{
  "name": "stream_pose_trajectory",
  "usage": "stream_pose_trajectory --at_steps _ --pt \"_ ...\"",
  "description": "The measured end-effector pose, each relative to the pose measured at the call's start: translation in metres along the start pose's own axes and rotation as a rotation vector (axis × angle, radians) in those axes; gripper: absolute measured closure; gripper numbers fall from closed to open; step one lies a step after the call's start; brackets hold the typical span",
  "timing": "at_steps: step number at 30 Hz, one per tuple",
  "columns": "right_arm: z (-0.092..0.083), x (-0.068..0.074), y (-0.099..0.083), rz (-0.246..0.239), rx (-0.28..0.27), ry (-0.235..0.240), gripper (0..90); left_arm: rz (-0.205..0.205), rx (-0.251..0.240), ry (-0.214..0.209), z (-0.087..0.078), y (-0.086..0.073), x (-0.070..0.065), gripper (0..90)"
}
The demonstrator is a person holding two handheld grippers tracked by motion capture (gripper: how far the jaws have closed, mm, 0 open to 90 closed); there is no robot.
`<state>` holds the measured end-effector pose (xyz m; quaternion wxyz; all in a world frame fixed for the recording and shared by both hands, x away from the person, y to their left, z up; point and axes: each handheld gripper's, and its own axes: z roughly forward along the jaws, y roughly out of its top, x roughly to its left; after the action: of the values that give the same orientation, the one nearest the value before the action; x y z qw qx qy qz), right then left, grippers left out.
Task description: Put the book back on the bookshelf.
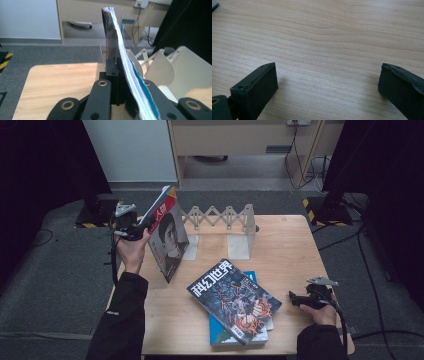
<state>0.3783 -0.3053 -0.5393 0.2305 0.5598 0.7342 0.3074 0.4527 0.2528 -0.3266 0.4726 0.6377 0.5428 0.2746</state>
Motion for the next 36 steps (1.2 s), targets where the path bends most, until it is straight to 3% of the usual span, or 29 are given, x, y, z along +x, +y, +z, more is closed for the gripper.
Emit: stream_pose_trajectory --at_steps 6,9,11,15,19,22,27,29,36 --pt "0.000 0.000 0.000 -0.005 0.002 0.004 2.6 0.029 0.087 -0.013 -0.006 -0.005 -0.001 84.0" --pt "0.000 0.000 0.000 -0.010 -0.002 0.004 2.6 0.020 0.112 -0.048 -0.008 -0.005 -0.003 82.9" --pt "0.000 0.000 0.000 -0.010 -0.002 0.004 2.6 0.040 0.115 -0.040 -0.009 -0.003 -0.006 80.6" --pt "0.000 0.000 0.000 -0.010 -0.002 0.004 2.6 0.061 0.177 -0.028 0.000 0.004 -0.010 72.6" --pt "0.000 0.001 0.000 -0.011 -0.002 0.006 2.6 0.031 0.201 -0.041 0.009 0.007 -0.011 75.5" --pt "0.000 0.001 0.000 -0.012 -0.002 0.008 2.6 0.038 0.198 -0.022 0.013 0.009 -0.012 84.7" --pt "0.000 0.002 0.000 -0.012 0.000 0.011 2.6 0.068 0.137 0.041 0.014 0.007 -0.018 85.8" --pt "0.000 0.002 0.000 -0.016 0.000 0.014 2.6 0.062 0.114 0.063 0.016 0.007 -0.019 85.9" --pt "0.000 0.002 0.000 -0.015 0.000 0.013 2.6 0.046 0.100 0.129 0.024 0.010 -0.020 85.9"
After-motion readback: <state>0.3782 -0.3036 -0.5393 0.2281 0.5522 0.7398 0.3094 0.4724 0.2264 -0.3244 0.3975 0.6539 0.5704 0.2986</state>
